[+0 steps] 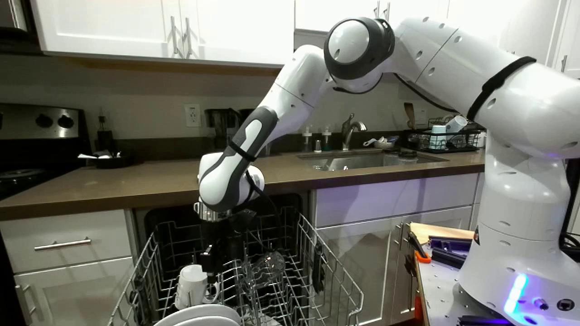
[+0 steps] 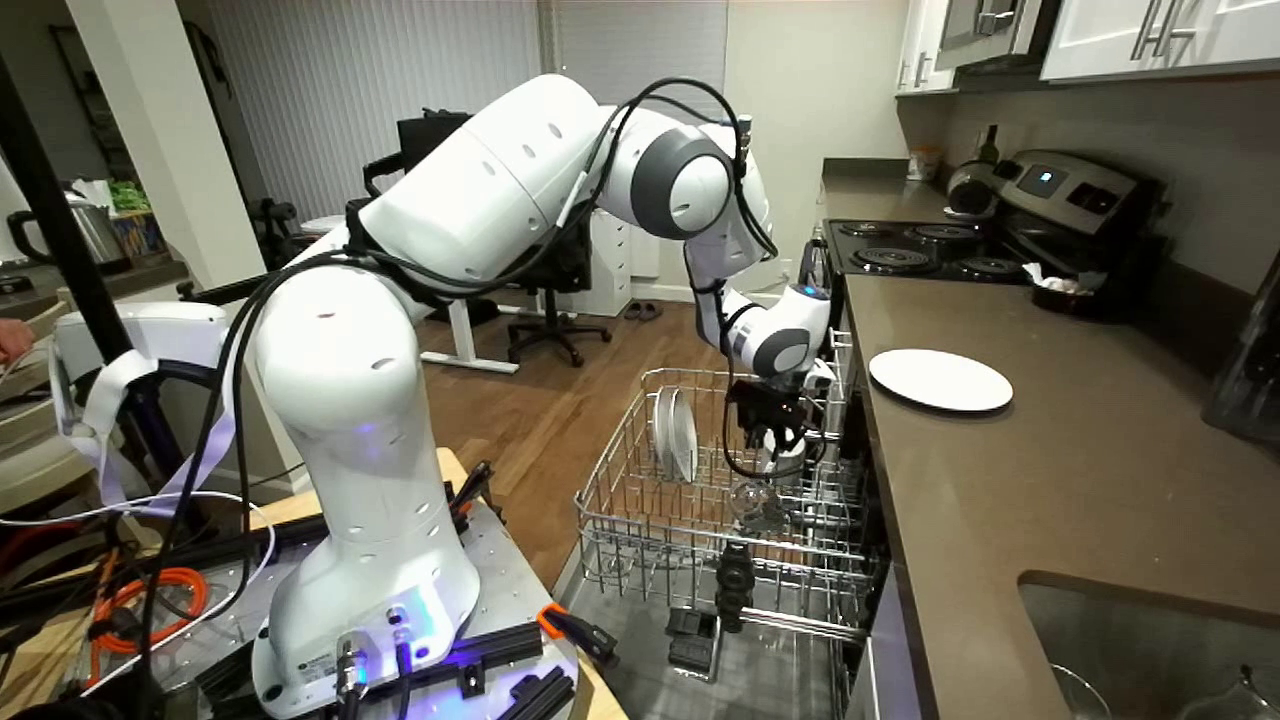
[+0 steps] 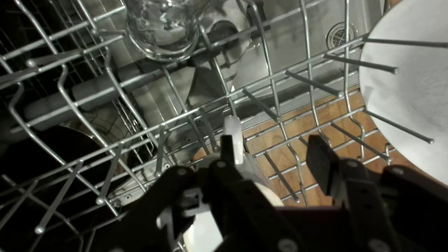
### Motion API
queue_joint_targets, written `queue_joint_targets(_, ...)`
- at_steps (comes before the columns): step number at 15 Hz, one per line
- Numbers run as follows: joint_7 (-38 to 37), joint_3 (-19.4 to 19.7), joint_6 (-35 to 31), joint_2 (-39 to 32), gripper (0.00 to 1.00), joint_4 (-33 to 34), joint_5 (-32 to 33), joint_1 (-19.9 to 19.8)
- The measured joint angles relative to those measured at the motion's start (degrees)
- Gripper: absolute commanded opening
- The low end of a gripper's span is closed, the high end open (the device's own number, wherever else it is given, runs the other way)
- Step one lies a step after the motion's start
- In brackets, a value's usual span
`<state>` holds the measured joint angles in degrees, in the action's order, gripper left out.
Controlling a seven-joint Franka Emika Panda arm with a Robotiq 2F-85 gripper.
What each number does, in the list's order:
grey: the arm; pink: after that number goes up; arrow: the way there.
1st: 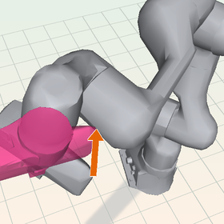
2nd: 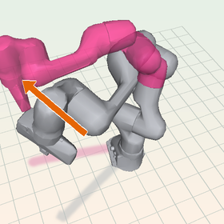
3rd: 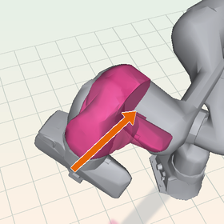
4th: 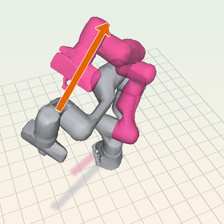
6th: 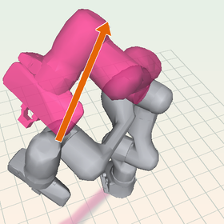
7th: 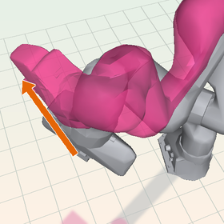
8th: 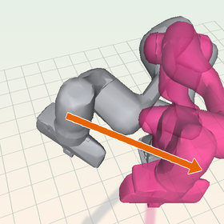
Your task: Move the two plates from the right to the left side of the dishwasher rack then move the mug to the right side
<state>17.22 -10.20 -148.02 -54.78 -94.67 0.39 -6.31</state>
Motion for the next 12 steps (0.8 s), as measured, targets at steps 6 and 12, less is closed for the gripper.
queue_joint_targets(6, -0.23, 0.96, -2.7, -0.63, 0.7, 0.0, 0.03, 1.98)
queue_joint_targets(12, -0.41, 2.2, -3.04, -0.65, 0.71, 0.26, 0.11, 3.01)
